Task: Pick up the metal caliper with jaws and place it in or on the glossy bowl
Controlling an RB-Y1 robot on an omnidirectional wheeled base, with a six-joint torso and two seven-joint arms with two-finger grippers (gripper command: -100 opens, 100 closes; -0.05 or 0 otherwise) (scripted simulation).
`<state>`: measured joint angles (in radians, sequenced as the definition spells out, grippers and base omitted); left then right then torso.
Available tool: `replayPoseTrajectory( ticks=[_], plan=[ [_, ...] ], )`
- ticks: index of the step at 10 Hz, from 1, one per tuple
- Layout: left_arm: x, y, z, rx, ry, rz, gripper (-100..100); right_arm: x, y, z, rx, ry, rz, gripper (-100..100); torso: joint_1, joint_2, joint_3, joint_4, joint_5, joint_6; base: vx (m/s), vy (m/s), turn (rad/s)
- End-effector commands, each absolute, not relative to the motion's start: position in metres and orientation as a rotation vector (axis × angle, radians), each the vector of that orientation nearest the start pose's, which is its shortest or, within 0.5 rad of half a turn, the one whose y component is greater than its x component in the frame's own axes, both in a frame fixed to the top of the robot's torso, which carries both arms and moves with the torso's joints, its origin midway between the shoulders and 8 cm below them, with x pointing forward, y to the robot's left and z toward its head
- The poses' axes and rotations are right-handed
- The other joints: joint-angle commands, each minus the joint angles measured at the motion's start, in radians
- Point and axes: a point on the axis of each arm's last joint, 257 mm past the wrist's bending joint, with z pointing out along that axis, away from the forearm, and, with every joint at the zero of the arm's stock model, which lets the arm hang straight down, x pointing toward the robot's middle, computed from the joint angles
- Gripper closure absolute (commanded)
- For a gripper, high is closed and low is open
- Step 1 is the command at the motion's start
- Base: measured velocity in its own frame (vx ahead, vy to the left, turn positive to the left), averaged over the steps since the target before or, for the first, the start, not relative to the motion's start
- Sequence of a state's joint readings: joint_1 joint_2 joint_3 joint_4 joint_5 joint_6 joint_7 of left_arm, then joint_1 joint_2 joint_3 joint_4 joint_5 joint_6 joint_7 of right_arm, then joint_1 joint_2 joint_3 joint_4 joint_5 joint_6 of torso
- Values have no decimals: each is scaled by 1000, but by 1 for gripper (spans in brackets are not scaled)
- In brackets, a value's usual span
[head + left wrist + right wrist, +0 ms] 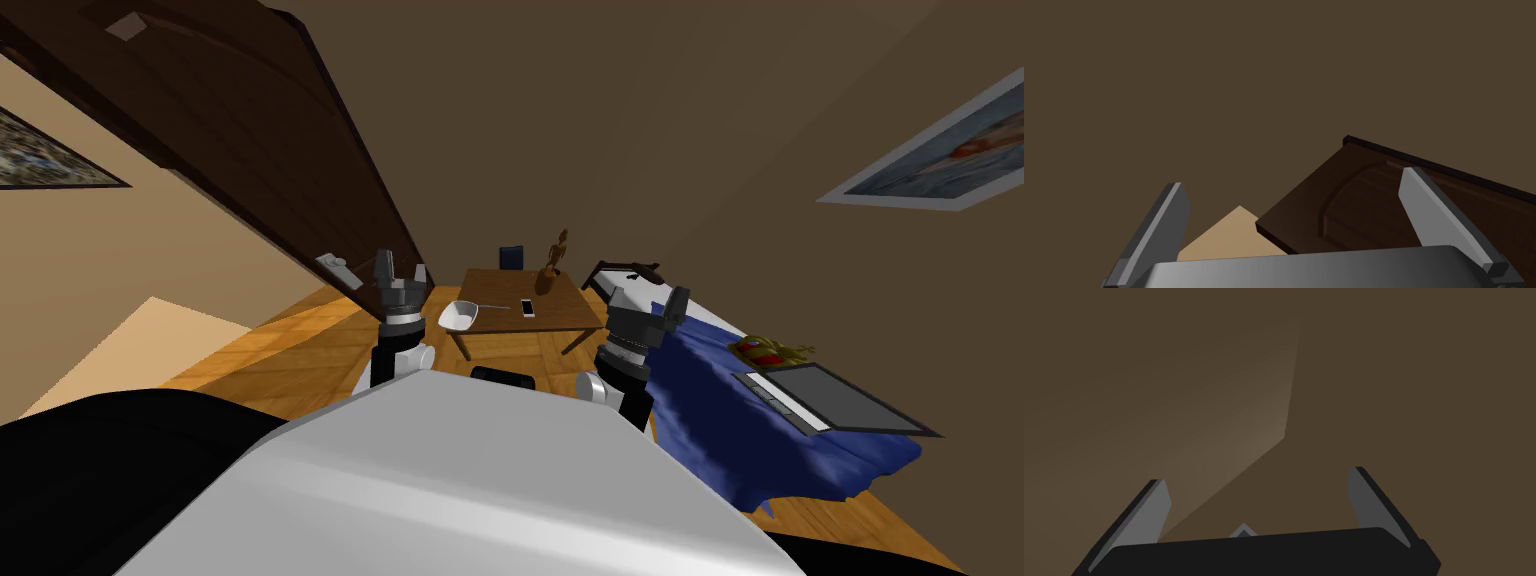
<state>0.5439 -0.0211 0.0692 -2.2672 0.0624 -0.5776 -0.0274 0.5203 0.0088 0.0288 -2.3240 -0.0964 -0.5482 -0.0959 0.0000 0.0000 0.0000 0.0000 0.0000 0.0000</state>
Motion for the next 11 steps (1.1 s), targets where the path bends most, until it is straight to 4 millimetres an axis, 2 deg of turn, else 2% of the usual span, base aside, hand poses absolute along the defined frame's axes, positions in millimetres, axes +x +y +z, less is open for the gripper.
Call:
replayPoseTrajectory(
  ticks=[1,4,10,11],
  plan=[
    [328,312,17,-660,577,-1240,-100,324,-283,46,699,463,1488,0,0,0,0,0,0,0,0,-7,-58],
    [346,310,0,-676,662,-1260,-100,324,-283,46,699,463,1488,0,-1,0,0,0,0,0,-2,-15,-127],
    [400,316,-66,-849,834,-1298,-100,324,-283,46,699,463,1488,0,-2,0,0,0,0,0,-5,-29,-230],
    [400,316,-67,-852,837,-1297,-100,324,-283,46,699,463,1488,0,-2,0,0,0,0,0,-6,-25,-110]
  ],
)
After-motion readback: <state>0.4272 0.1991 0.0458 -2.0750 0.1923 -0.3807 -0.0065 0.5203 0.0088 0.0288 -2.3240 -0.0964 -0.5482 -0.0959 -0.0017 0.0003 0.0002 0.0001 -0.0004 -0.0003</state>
